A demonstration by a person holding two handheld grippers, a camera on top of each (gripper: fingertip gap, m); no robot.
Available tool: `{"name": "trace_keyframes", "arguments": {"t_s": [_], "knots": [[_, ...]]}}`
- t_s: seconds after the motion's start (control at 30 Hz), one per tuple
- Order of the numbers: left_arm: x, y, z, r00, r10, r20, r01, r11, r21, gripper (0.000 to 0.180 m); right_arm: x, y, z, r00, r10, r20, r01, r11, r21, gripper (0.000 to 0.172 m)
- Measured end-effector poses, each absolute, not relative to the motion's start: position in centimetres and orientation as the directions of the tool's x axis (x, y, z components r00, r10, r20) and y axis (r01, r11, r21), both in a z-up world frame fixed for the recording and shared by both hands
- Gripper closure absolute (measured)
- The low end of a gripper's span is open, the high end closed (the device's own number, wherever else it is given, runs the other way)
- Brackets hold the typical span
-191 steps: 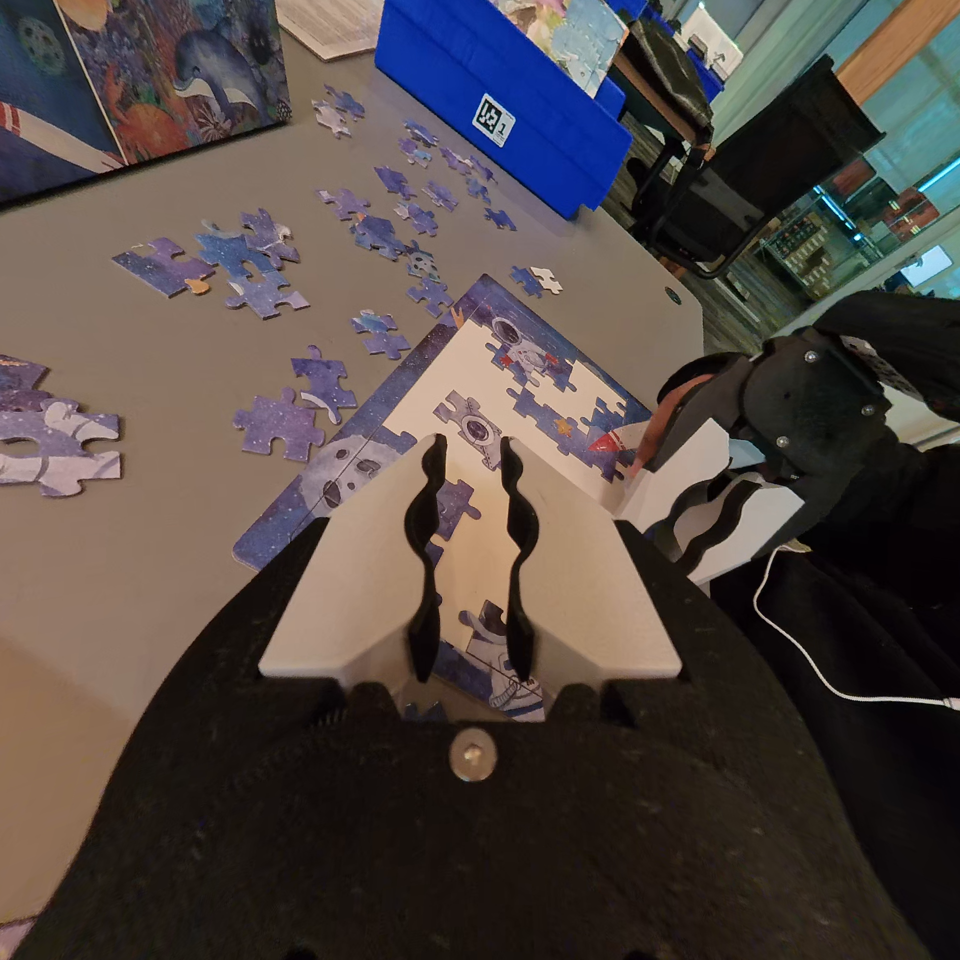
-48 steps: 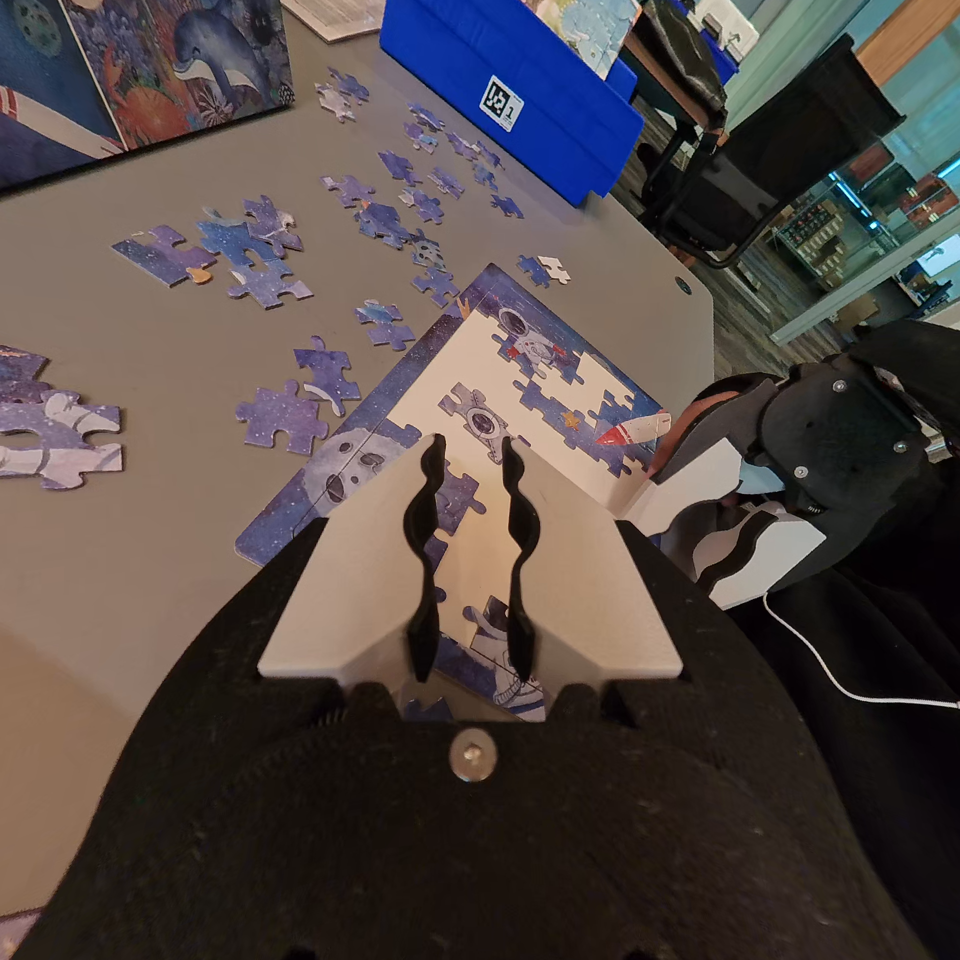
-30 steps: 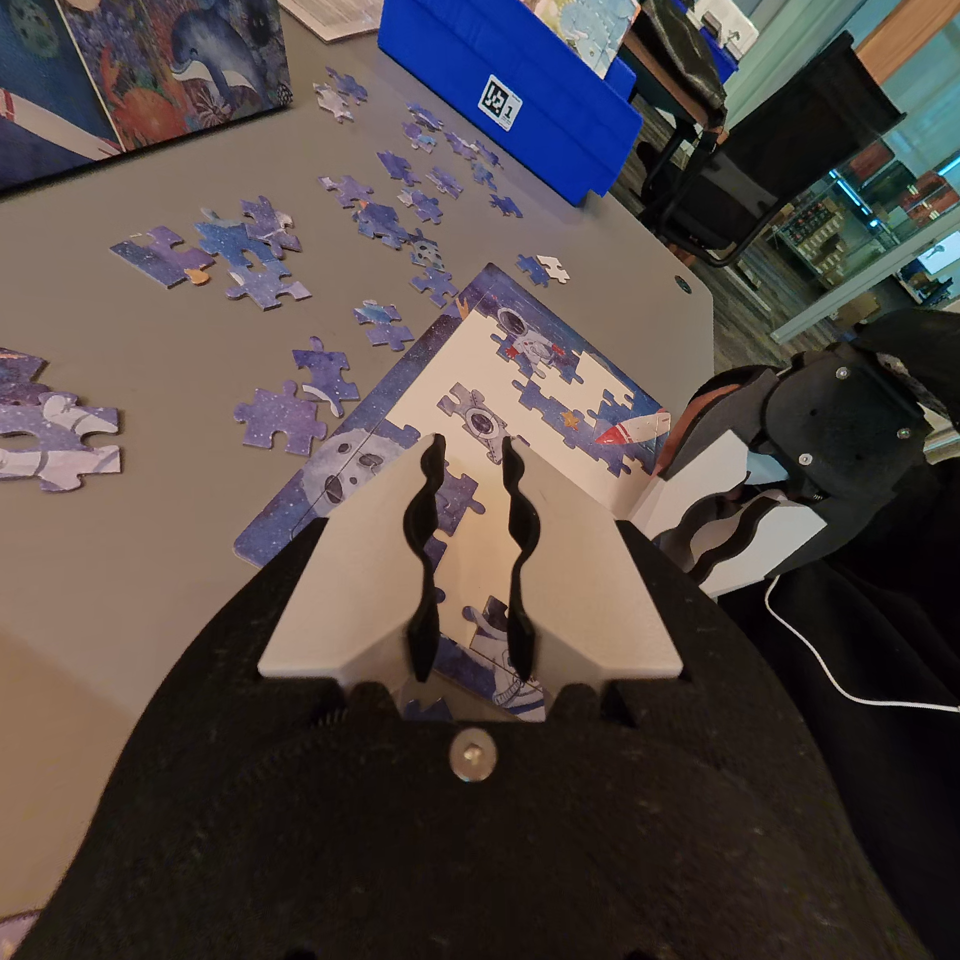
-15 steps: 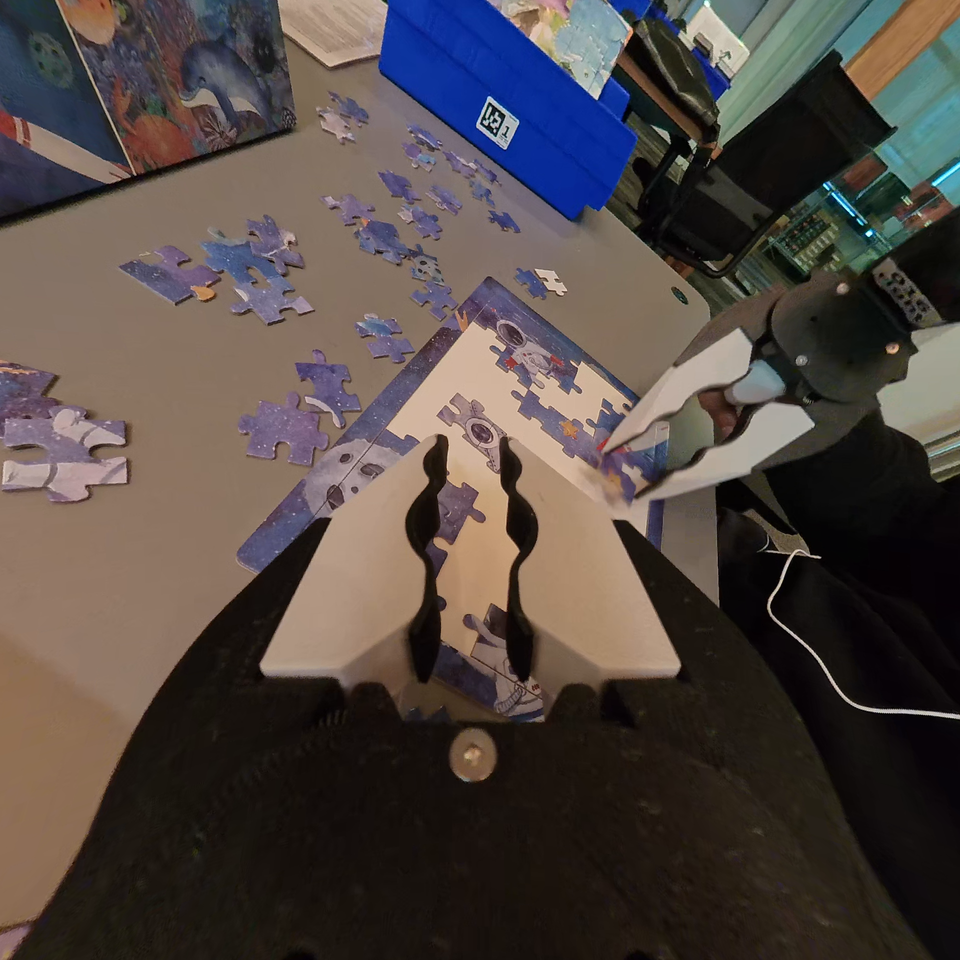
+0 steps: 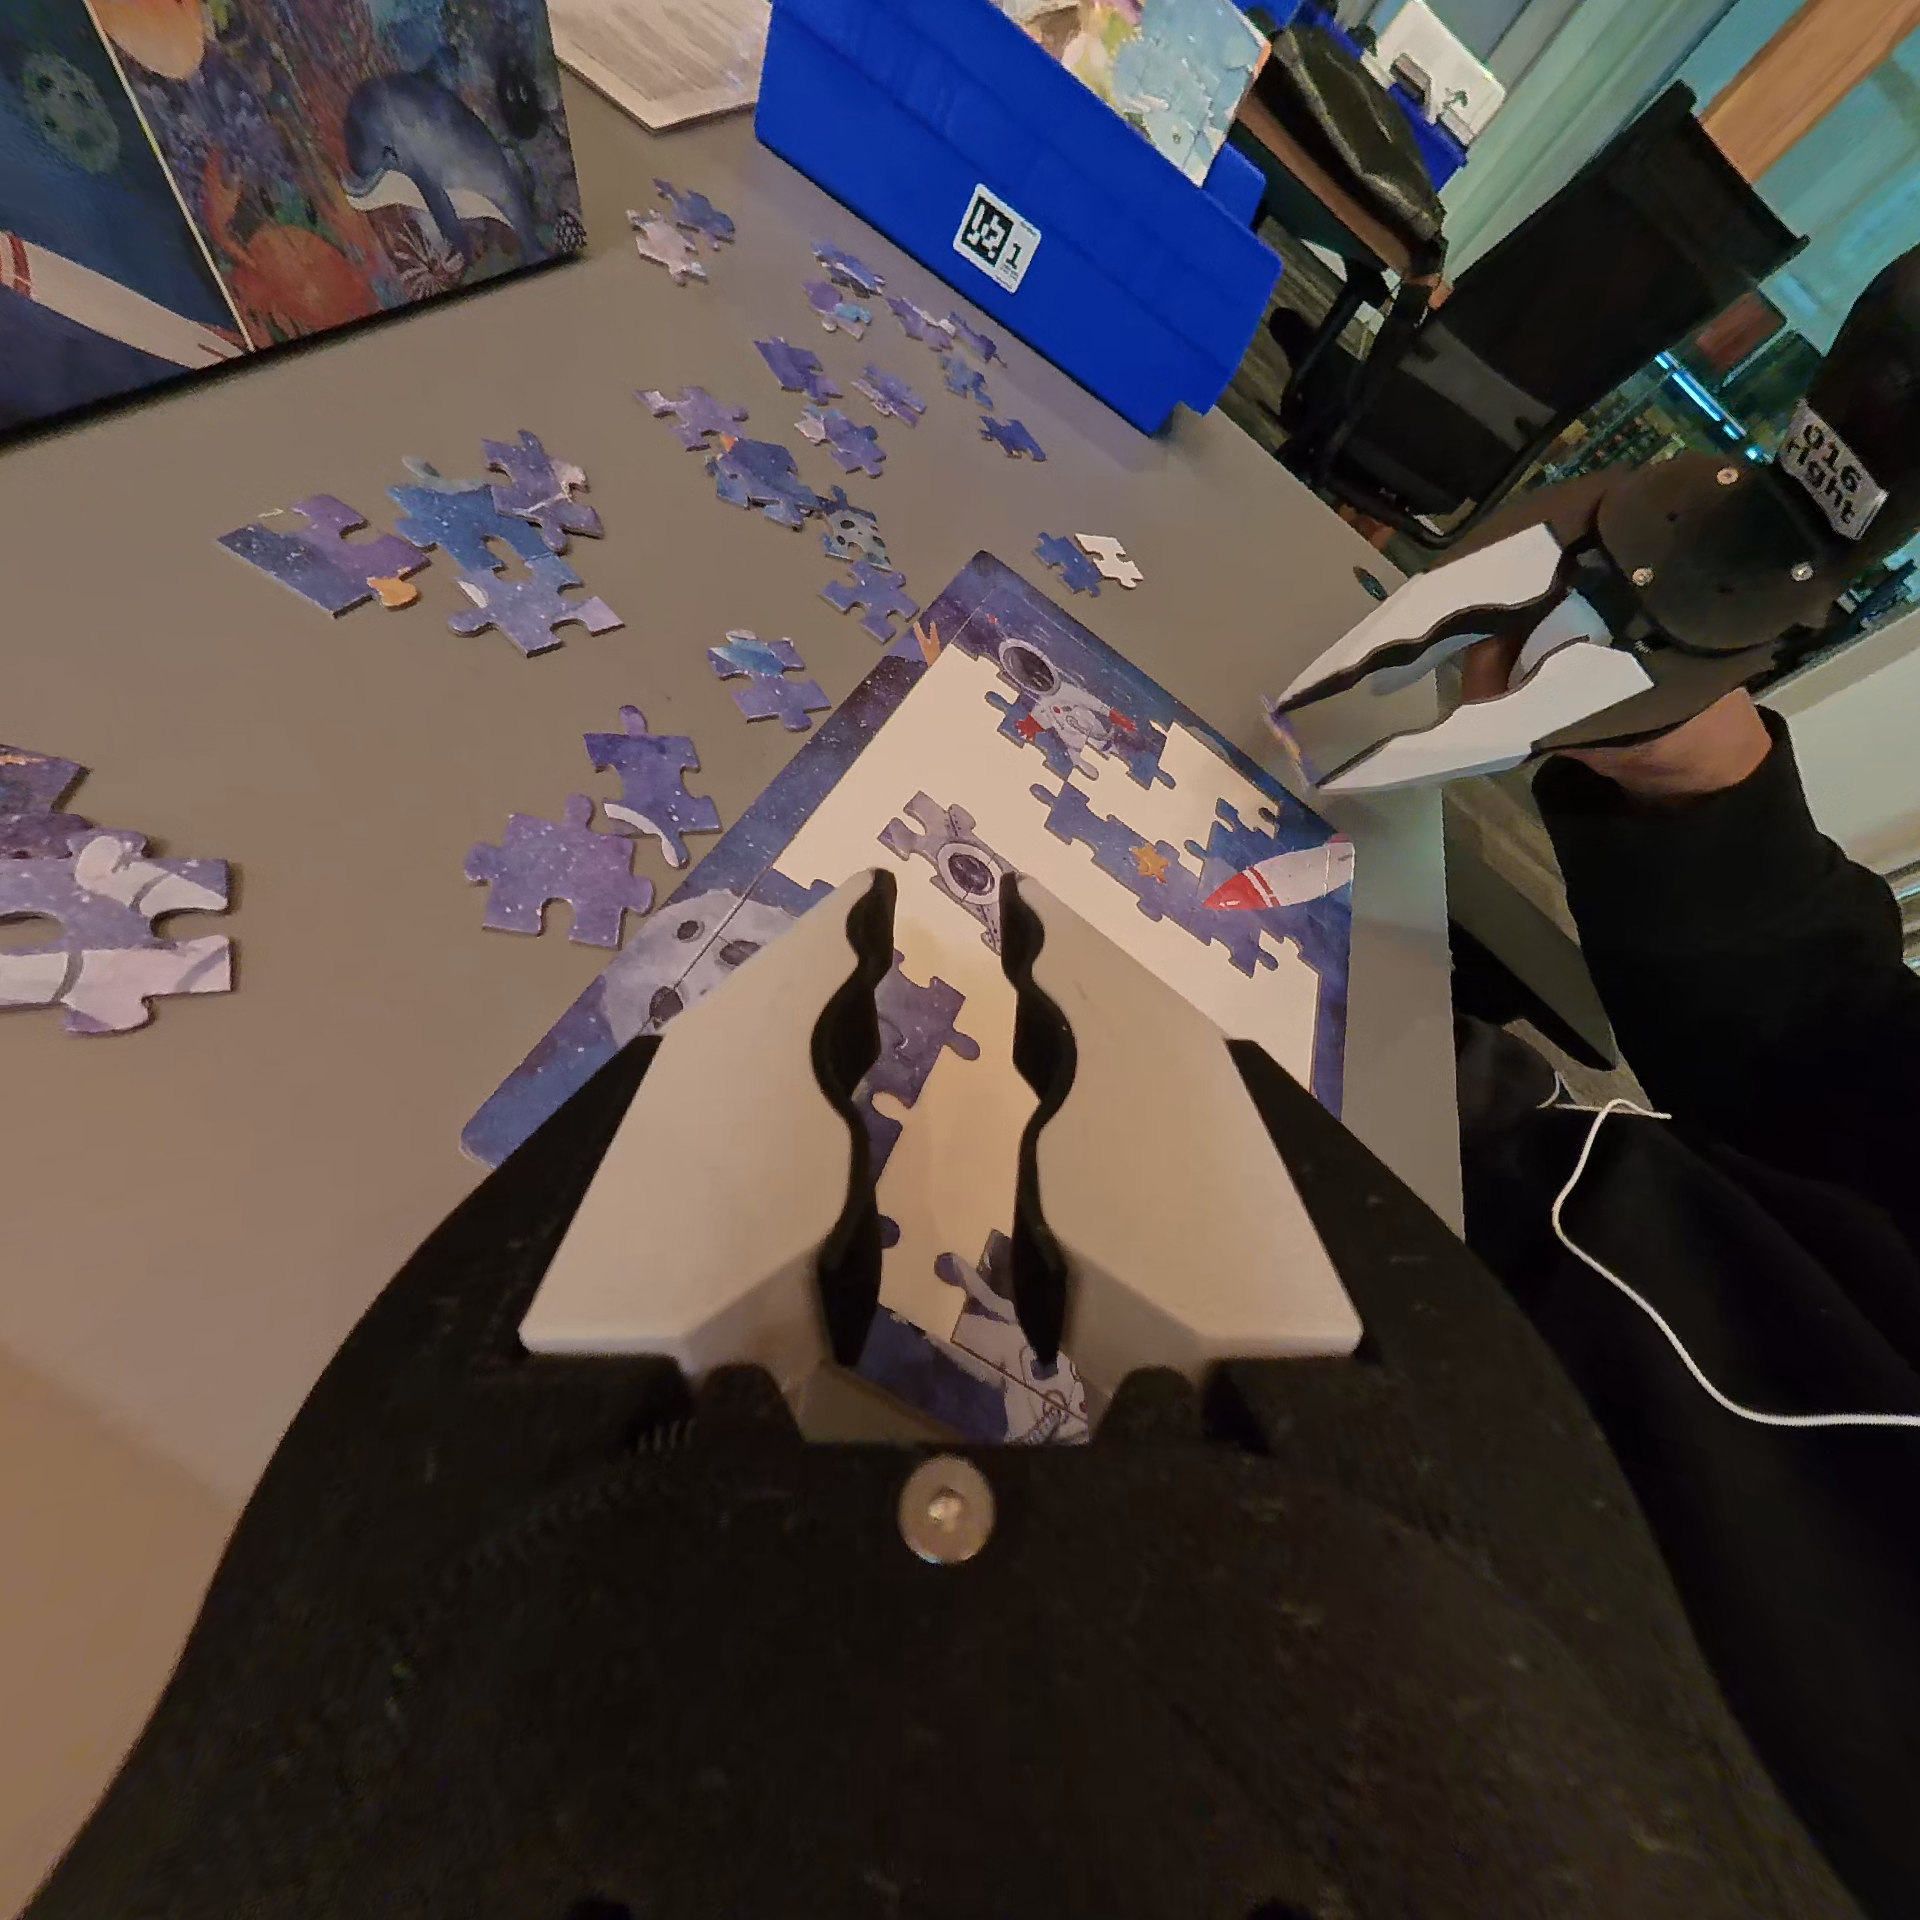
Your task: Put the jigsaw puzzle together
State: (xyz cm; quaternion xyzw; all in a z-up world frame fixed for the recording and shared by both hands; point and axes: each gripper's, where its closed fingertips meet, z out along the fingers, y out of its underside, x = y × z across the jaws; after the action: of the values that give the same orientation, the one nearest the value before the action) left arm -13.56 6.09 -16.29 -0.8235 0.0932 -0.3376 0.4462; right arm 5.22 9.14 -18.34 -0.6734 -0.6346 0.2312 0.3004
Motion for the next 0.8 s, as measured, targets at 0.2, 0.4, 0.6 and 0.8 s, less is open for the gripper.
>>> {"name": "trace_keyframes", "arguments": {"t_s": [0.2,0.4,0.6,0.8], "knots": [[-13.8,6.1,-16.2,0.759,-0.454,0.467,0.152,-0.574,-0.805,0.162,6.8,10.7,-18.6,0.134,0.985,0.106,0.743,-0.029,-0.669,0.142],[-14.1,6.2,-16.0,0.76,-0.452,0.467,0.165,-0.56,-0.812,0.162,10.8,13.2,-19.9,0.233,0.961,0.149,0.795,-0.1,-0.598,0.143],[-14.4,6.3,-15.7,0.767,-0.445,0.462,0.177,-0.545,-0.819,0.162,13.7,13.1,-21.3,0.282,0.952,0.117,0.805,-0.169,-0.568,0.142],[-14.6,6.5,-15.3,0.776,-0.438,0.453,0.189,-0.524,-0.83,0.162,14.0,13.8,-20.2,0.313,0.941,0.131,0.769,-0.17,-0.617,0.134]]}}
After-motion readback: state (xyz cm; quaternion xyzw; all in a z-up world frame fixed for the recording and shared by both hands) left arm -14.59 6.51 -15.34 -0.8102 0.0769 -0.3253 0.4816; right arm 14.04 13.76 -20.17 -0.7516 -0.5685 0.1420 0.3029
